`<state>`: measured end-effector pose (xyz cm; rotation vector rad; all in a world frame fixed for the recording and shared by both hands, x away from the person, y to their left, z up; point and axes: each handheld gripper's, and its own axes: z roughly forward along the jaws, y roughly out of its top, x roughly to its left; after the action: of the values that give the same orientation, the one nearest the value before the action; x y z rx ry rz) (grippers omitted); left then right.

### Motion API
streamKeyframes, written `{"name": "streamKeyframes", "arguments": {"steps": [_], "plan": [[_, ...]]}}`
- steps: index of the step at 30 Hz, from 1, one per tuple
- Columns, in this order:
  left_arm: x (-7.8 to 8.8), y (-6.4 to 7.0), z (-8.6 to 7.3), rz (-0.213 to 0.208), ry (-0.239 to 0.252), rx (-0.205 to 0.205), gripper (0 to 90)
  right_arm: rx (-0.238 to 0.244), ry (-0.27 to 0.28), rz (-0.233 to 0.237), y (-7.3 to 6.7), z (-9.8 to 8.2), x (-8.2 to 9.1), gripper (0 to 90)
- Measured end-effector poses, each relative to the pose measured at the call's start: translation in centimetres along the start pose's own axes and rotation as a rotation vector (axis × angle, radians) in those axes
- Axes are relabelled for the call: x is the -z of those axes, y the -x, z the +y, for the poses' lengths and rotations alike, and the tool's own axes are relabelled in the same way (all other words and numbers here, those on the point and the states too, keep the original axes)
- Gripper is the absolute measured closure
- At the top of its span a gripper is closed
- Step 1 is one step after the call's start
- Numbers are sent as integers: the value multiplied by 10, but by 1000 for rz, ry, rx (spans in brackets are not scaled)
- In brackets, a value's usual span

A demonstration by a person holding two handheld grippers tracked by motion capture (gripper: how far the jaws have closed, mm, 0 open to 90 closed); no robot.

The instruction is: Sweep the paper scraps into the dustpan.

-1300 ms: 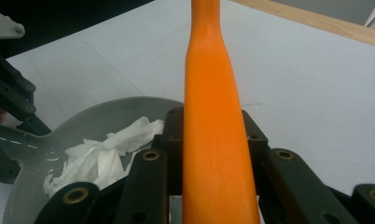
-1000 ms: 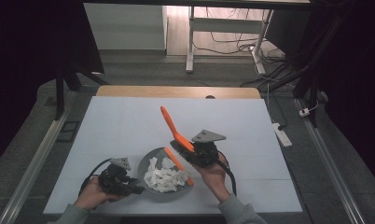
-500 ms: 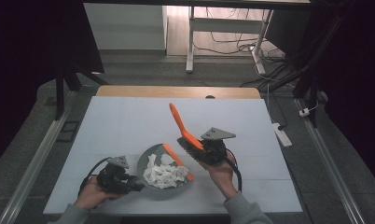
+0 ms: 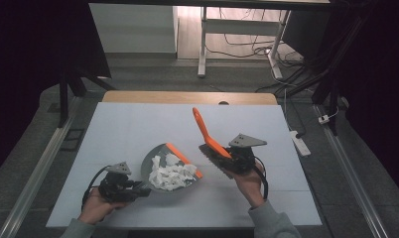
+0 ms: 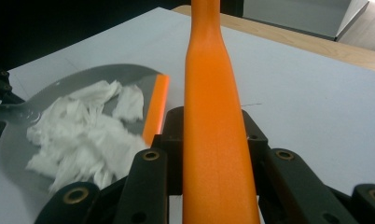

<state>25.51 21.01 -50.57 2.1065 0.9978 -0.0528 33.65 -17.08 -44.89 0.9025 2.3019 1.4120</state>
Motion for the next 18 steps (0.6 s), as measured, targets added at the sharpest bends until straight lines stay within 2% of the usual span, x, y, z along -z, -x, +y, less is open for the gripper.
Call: {"name": "streamKeyframes", "arguments": {"steps": [6, 11, 18], "plan": [[7, 1, -3, 33, 59, 49, 612, -13, 8, -7, 8, -10, 22, 707], [10, 1, -4, 55, 81, 73, 612, -8, 13, -24, 12, -16, 38, 707], [18, 1, -9, 103, 129, 128, 612, -29, 6, -20, 17, -27, 53, 708]]}}
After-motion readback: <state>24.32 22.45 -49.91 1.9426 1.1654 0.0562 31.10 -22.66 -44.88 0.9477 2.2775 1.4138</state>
